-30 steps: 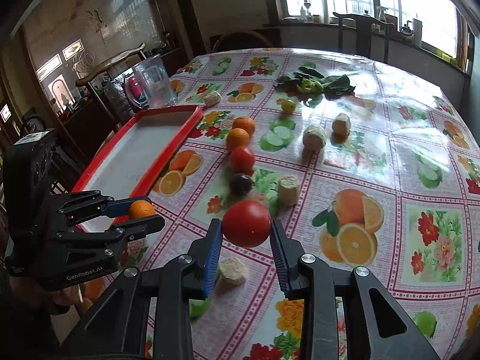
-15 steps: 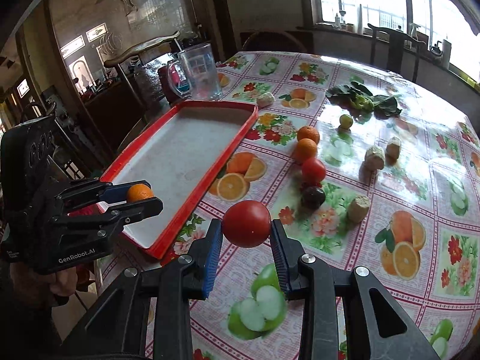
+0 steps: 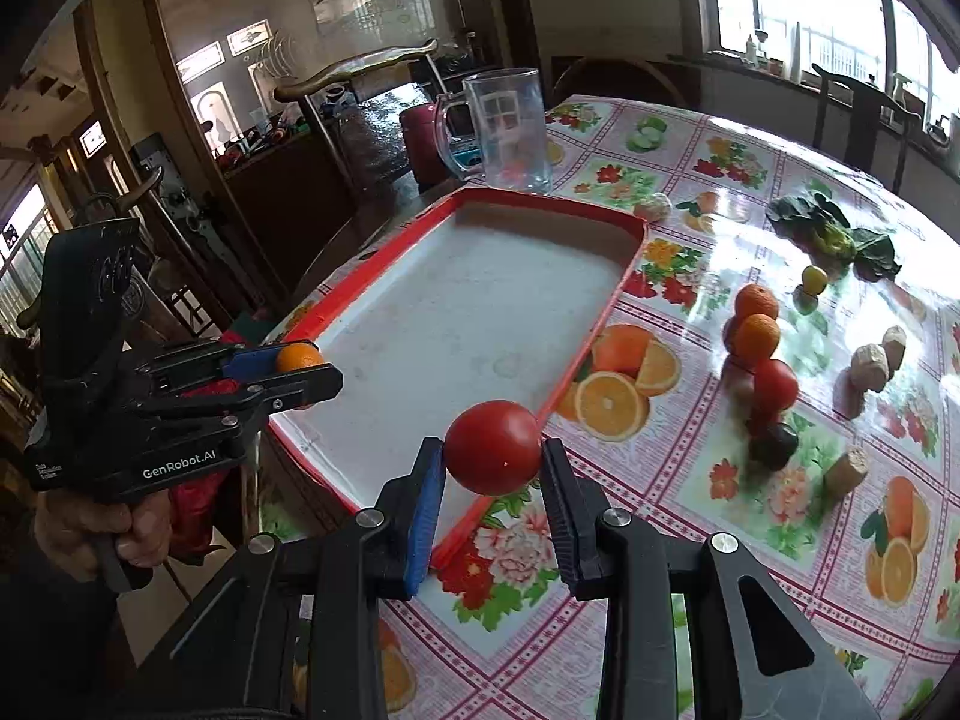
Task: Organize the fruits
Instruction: 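Carry both fruits into the red-rimmed white tray and open both tools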
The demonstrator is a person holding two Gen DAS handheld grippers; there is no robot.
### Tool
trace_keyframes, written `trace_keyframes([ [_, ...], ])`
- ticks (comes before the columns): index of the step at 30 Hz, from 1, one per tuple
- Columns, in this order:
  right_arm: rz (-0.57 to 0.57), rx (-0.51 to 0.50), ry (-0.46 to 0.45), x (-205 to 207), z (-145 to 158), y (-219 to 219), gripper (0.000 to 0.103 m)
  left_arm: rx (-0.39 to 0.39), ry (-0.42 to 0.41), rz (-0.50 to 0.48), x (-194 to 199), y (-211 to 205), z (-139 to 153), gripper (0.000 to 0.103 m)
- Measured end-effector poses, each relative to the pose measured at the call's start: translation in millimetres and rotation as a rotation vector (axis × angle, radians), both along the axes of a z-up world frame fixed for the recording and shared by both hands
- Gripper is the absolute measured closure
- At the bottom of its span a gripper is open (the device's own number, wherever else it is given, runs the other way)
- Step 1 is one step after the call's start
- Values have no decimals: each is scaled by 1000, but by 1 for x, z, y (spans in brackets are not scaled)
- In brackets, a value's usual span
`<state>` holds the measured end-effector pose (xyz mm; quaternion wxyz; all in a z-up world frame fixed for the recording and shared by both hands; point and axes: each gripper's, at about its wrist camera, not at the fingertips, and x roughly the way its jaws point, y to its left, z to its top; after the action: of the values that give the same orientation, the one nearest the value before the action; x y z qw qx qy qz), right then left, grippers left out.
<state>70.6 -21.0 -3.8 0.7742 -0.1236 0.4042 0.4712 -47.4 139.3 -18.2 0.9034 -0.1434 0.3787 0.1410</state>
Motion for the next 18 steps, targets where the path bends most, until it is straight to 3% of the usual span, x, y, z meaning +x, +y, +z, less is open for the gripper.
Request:
trace_keyframes([
  [18, 88, -47, 77, -9, -32, 59, 70, -29, 32, 64, -10, 33, -17, 73],
])
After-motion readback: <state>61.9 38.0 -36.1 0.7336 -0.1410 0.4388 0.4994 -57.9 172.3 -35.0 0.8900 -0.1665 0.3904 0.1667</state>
